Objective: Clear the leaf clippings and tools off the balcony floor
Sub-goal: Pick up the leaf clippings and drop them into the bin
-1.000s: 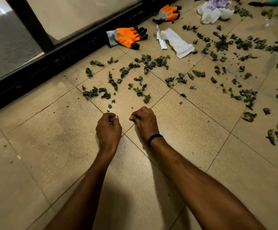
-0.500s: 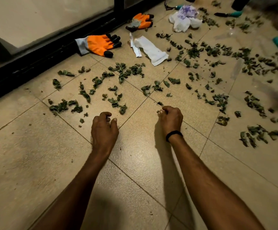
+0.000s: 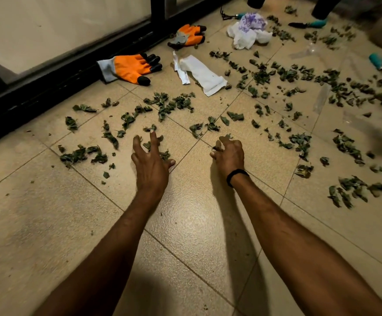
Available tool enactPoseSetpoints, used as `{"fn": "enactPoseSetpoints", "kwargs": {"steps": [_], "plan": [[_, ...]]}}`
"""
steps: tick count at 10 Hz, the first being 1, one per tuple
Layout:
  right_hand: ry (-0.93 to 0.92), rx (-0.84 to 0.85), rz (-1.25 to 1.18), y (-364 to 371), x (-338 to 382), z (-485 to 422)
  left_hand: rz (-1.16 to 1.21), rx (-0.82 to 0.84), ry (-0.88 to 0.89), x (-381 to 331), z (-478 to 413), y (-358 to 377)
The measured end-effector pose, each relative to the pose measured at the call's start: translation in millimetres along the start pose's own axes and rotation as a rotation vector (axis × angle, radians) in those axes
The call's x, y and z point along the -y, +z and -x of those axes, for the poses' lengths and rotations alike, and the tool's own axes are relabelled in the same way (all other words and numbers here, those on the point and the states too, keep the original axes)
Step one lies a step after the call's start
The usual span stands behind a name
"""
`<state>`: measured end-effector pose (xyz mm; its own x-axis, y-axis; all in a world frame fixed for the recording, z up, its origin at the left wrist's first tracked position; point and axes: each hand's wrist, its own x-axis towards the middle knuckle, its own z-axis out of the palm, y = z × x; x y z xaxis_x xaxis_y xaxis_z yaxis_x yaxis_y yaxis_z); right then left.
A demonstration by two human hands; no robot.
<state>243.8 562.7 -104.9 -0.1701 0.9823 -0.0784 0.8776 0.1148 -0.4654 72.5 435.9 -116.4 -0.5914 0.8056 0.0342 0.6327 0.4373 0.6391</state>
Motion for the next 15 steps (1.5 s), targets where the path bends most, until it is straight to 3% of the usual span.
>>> {"fn": "enactPoseSetpoints", "kwargs": {"steps": [1,2,4,5,7,8,10,11,12,13,15], "plan": [[-0.161,-0.003,0.079,6,10,-5,-0.029,0.058,-0.065,0,-16,-3],[-0.205,-0.034,0.099,8,20,-2,0.029,0.054,0.014,-1,-15,-1],[0.023,-0.056,-0.153,-3,27,-16,-0.063,0.0,0.079,10,-20,8],[0.006,0.062,-0.104,-6,36,-34,0.008,-0.04,0.033,11,-21,4],[-0.264,0.181,0.06,13,58,-48,0.103,-0.15,0.003,3,-23,-3],[-0.27,0.049,0.106,16,61,-50,0.082,-0.166,0.041,-5,-38,-6],[-0.016,-0.171,-0.138,-3,36,-51,-0.138,-0.008,0.089,8,-51,5],[0.072,-0.139,-0.114,-17,20,-59,-0.171,-0.059,0.177,7,-46,9],[0.149,0.004,0.0,-26,8,-64,-0.206,-0.122,0.254,7,-43,12],[0.115,0.127,-0.001,-26,4,-74,-0.163,-0.098,0.15,10,-44,15],[-0.016,0.275,-0.035,-20,24,-98,-0.108,-0.143,0.165,4,-41,21]]}}
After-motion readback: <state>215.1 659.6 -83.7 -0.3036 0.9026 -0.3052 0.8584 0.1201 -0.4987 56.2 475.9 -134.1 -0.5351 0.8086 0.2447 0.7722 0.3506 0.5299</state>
